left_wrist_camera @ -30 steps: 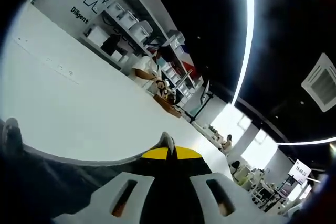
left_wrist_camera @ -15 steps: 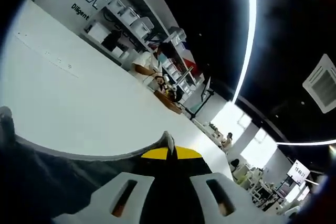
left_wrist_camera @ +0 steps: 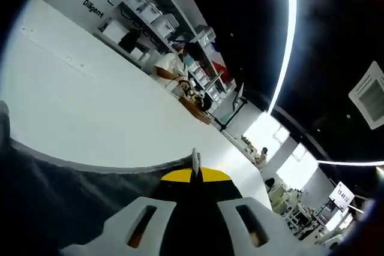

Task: Open the folded towel by lifting each exposed corner and separating the folded layers until the towel lies flat within the target outline without major curled edges

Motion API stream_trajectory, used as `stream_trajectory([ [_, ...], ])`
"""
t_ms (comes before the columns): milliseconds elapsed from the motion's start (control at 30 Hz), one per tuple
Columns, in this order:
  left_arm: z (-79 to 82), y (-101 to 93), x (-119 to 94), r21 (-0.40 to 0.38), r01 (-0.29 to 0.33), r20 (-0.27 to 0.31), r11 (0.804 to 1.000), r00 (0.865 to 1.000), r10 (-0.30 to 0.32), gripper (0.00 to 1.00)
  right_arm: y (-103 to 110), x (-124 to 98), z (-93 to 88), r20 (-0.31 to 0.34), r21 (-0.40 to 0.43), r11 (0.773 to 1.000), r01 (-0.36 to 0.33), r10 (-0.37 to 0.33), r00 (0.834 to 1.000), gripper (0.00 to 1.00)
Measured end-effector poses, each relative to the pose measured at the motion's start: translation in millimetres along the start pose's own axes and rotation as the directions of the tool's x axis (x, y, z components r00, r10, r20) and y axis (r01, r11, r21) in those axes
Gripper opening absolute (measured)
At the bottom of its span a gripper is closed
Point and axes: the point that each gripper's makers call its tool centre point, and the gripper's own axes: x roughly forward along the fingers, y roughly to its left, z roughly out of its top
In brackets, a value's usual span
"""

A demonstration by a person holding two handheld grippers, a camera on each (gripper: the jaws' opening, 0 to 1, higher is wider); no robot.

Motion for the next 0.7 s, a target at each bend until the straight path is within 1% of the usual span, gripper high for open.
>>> stream_trajectory([
  [67, -3.5, -0.8, 0, -0.017, 0.010, -0.008, 1.000, 1.000, -0.010, 0.00, 0, 0, -2.2, -0.008, 0.007, 1.000, -0.003, 0.003, 1.000, 0.00],
  [133, -5.7, 0.8, 0, -0.014, 0.002, -0.017, 1.000, 1.000, -0.003, 0.00, 0, 0, -4.4, -0.014, 0.014, 1.000, -0.004, 0.005, 1.000, 0.00],
  [167, -5.8, 0.0, 1, -0.003, 0.009, -0.017, 1.000, 1.000, -0.010, 0.01, 1, 0, -4.3, -0.008, 0.050, 0.999, -0.013, 0.014, 1.000, 0.00],
  [200, -5.9, -0.3, 1, 0.000, 0.013, -0.018, 1.000, 1.000, -0.013, 0.01, 3, 0, -0.9, 0.019, 0.102, 0.994, -0.031, 0.029, 0.999, 0.00],
  [233, -6.9, 0.7, 2, -0.002, 0.011, -0.022, 1.000, 1.000, -0.011, 0.01, 0, -1, -2.0, 0.011, 0.074, 0.997, -0.025, 0.024, 1.000, 0.00],
  [300, -4.4, 4.4, 4, -0.003, 0.006, -0.024, 1.000, 1.000, -0.006, 0.01, 0, -1, -3.1, 0.002, 0.065, 0.998, -0.015, 0.015, 1.000, 0.00],
  [333, -3.7, 4.9, 5, -0.005, 0.010, -0.026, 1.000, 1.000, -0.010, 0.01, -1, -1, -3.3, 0.000, 0.068, 0.998, -0.010, 0.010, 1.000, 0.00],
  [367, -3.1, 5.1, 5, -0.005, 0.010, -0.027, 1.000, 1.000, -0.011, 0.01, 0, -1, -1.7, 0.011, 0.083, 0.996, -0.022, 0.021, 1.000, 0.00],
  [433, 4.7, 11.6, 10, -0.004, 0.018, -0.034, 1.000, 0.999, -0.018, 0.01, 3, -2, 3.1, 0.042, 0.126, 0.991, -0.054, 0.049, 0.998, 0.00],
  [500, 9.5, 16.2, 12, -0.013, 0.012, -0.029, 1.000, 0.999, -0.013, 0.01, 3, -1, 4.8, 0.041, 0.118, 0.992, -0.052, 0.047, 0.998, 0.01],
  [533, 5.7, 13.2, 10, -0.012, 0.015, -0.035, 1.000, 0.999, -0.016, 0.01, 3, -1, 6.8, 0.043, 0.111, 0.993, -0.050, 0.046, 0.998, 0.02],
  [633, 5.9, 12.5, 10, -0.004, 0.018, -0.036, 1.000, 0.999, -0.018, 0.01, 5, 1, 12.3, 0.057, 0.113, 0.991, -0.067, 0.061, 0.997, 0.05],
  [700, 0.4, 9.8, 6, -0.002, 0.015, -0.035, 1.000, 0.999, -0.015, 0.01, 6, 2, 14.8, 0.062, 0.110, 0.991, -0.071, 0.064, 0.996, 0.06],
])
